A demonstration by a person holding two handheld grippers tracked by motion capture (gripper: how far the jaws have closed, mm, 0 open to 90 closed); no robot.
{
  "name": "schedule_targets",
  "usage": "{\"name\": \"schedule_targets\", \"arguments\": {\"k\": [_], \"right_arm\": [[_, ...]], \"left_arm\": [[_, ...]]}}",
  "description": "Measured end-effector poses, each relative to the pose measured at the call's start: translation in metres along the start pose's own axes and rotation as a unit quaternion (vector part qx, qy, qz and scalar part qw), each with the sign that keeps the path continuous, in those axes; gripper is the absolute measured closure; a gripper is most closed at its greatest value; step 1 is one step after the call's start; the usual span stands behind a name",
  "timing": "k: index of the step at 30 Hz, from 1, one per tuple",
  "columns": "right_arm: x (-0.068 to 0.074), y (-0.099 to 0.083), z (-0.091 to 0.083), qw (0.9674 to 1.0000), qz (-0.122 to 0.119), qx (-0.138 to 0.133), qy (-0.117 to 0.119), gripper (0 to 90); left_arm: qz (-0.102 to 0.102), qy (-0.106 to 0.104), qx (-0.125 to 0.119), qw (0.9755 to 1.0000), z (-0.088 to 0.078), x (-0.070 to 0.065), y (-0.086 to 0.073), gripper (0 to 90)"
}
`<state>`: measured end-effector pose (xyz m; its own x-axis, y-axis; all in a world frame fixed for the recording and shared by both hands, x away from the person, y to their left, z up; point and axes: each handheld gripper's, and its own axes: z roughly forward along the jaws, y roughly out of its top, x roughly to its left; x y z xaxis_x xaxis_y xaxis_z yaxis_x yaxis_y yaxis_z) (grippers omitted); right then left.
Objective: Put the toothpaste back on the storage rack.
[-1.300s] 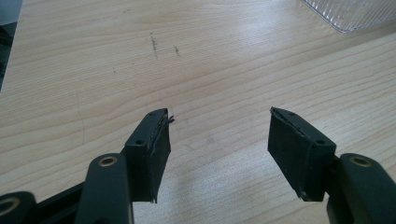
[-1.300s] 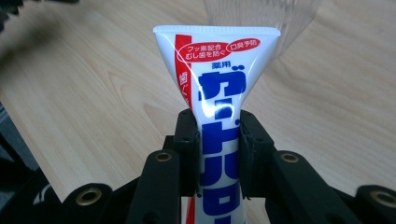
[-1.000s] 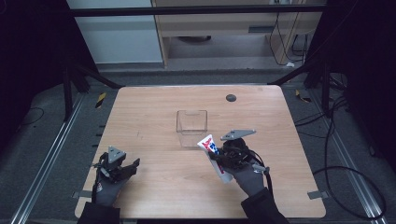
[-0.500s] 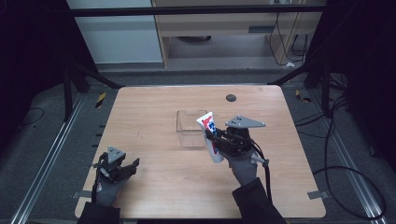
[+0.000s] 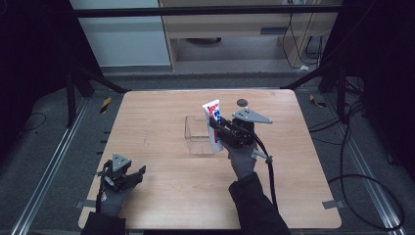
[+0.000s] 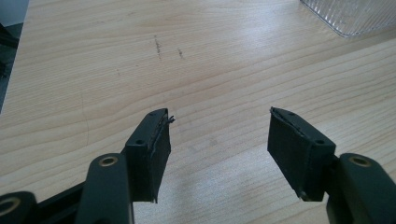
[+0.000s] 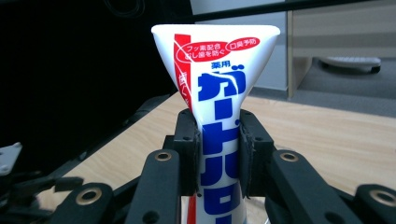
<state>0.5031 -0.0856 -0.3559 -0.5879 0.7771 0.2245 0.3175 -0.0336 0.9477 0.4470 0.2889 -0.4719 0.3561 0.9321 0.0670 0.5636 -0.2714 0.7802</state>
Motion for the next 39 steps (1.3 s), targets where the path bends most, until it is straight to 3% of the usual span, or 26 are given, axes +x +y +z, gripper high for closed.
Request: {"name": "schedule_targets", "arguments": {"k": [5, 8, 20, 39], "right_arm": [[0.000, 0.003, 0.012, 0.9999, -0.001, -0.013, -0.010, 72.7], [-0.001, 0.005, 0.020, 0.9991, 0.010, -0.039, -0.010, 72.6], [-0.004, 0.008, 0.046, 0.9974, 0.026, -0.062, -0.026, 72.5], [-0.009, -0.014, 0.086, 0.9967, 0.047, -0.048, -0.045, 72.3]], "left_arm": [[0.000, -0.001, 0.001, 1.0000, 0.001, 0.000, 0.000, 37.9], [-0.001, 0.000, 0.000, 1.0000, 0.001, 0.000, 0.000, 38.0], [-0.004, -0.001, -0.002, 1.0000, 0.000, 0.001, 0.000, 38.0], [-0.005, -0.001, -0.005, 1.0000, -0.001, 0.002, 0.000, 38.0]]}}
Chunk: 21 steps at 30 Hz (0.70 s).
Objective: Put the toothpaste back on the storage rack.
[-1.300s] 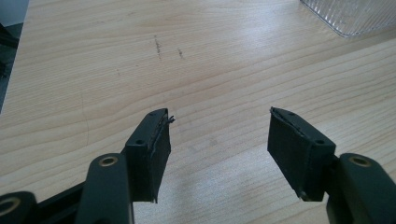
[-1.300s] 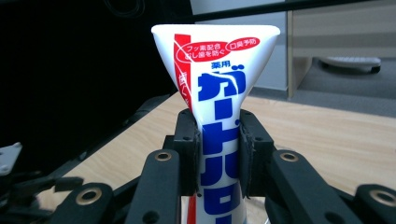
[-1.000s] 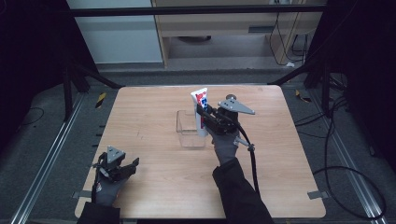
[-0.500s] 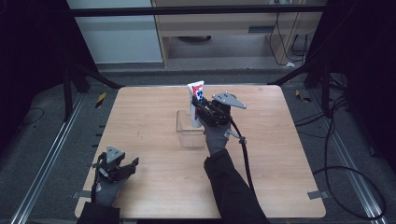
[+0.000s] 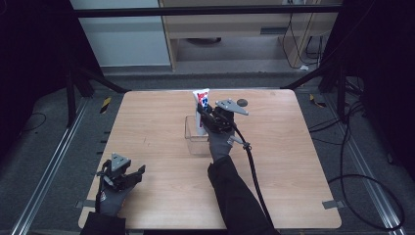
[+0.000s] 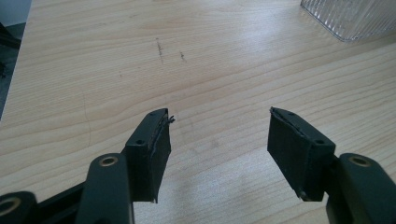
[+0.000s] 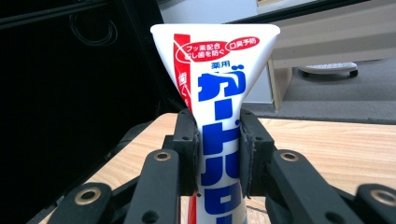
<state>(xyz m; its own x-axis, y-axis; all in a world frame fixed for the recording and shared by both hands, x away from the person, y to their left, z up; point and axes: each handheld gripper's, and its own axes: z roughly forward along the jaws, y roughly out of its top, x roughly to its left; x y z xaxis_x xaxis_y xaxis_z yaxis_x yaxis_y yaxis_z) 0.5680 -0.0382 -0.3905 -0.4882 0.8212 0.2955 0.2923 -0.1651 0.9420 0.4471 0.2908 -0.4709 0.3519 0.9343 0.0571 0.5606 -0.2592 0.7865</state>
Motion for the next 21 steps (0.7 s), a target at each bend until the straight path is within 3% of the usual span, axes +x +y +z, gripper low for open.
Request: {"name": "schedule_targets", "arguments": {"k": [21], "right_arm": [[-0.004, -0.030, 0.016, 0.9993, 0.009, 0.030, -0.021, 71.7]], "left_arm": [[0.002, 0.000, 0.000, 1.0000, 0.000, 0.000, 0.000, 38.0]]}}
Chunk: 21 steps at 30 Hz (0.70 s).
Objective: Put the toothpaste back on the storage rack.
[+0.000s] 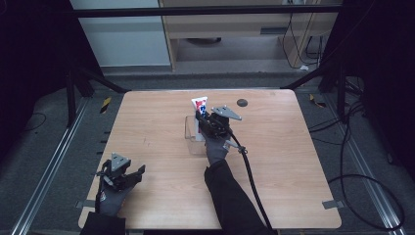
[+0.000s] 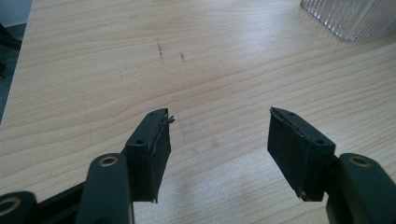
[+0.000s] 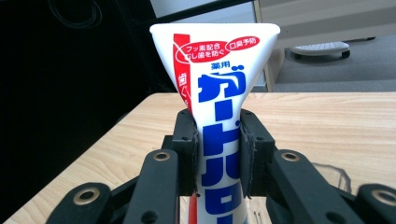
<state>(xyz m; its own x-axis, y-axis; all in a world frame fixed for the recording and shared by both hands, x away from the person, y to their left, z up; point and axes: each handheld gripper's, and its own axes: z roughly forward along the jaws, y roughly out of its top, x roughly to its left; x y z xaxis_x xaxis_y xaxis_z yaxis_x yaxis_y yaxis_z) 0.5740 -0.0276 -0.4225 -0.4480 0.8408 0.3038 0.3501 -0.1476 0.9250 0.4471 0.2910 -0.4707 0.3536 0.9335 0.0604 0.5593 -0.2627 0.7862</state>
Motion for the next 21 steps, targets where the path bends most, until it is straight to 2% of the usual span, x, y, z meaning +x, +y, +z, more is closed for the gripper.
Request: {"name": "schedule_targets", "arguments": {"k": [10, 16, 21], "right_arm": [[0.000, -0.011, 0.003, 0.9994, -0.017, 0.028, -0.013, 70.8], [0.002, -0.013, 0.001, 0.9988, -0.030, 0.035, -0.015, 70.0], [0.004, -0.016, 0.001, 0.9967, -0.057, 0.052, -0.026, 69.3]], "left_arm": [[0.001, 0.000, -0.001, 1.0000, 0.000, -0.001, 0.000, 38.0], [0.000, 0.000, -0.001, 1.0000, 0.000, -0.001, 0.000, 38.0], [0.001, 0.000, -0.001, 1.0000, 0.000, -0.001, 0.000, 38.0]]}}
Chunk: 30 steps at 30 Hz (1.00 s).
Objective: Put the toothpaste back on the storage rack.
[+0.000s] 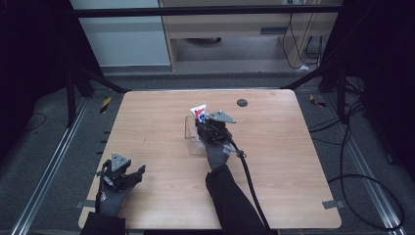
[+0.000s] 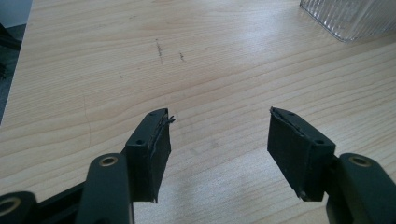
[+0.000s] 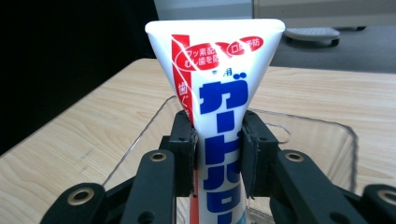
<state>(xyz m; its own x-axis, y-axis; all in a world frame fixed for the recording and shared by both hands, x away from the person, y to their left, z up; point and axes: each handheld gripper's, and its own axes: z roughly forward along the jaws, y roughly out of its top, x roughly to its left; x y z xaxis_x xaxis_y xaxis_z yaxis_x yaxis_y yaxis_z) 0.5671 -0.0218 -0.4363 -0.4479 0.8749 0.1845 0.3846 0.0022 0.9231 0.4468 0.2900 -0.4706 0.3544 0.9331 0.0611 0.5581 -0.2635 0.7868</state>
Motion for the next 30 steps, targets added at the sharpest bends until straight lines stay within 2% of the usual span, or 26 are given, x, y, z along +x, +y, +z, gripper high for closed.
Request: {"name": "schedule_targets", "arguments": {"k": [6, 13, 15, 19, 22, 30], "right_arm": [[0.002, 0.000, -0.001, 0.9999, -0.014, 0.008, -0.006, 64.8], [0.006, -0.001, -0.001, 0.9989, -0.041, 0.019, -0.017, 50.7], [0.006, -0.001, -0.003, 0.9990, -0.040, 0.016, -0.015, 49.3], [0.007, 0.006, -0.012, 0.9992, -0.037, -0.011, -0.007, 43.4], [0.007, 0.012, -0.022, 0.9987, -0.044, -0.024, -0.007, 38.8], [0.005, 0.026, -0.054, 0.9968, -0.072, -0.035, 0.007, 28.8]], "left_arm": [[0.000, 0.000, 0.001, 1.0000, 0.000, 0.000, 0.000, 38.0], [0.000, 0.000, 0.000, 1.0000, 0.000, 0.000, 0.000, 38.0], [0.000, 0.000, 0.000, 1.0000, 0.000, 0.000, 0.000, 38.0], [0.001, 0.000, 0.001, 1.0000, 0.000, 0.000, 0.000, 37.9], [0.001, 0.000, 0.000, 1.0000, 0.000, 0.000, 0.000, 37.9], [0.002, 0.001, 0.002, 1.0000, 0.000, -0.001, 0.000, 37.8]]}}
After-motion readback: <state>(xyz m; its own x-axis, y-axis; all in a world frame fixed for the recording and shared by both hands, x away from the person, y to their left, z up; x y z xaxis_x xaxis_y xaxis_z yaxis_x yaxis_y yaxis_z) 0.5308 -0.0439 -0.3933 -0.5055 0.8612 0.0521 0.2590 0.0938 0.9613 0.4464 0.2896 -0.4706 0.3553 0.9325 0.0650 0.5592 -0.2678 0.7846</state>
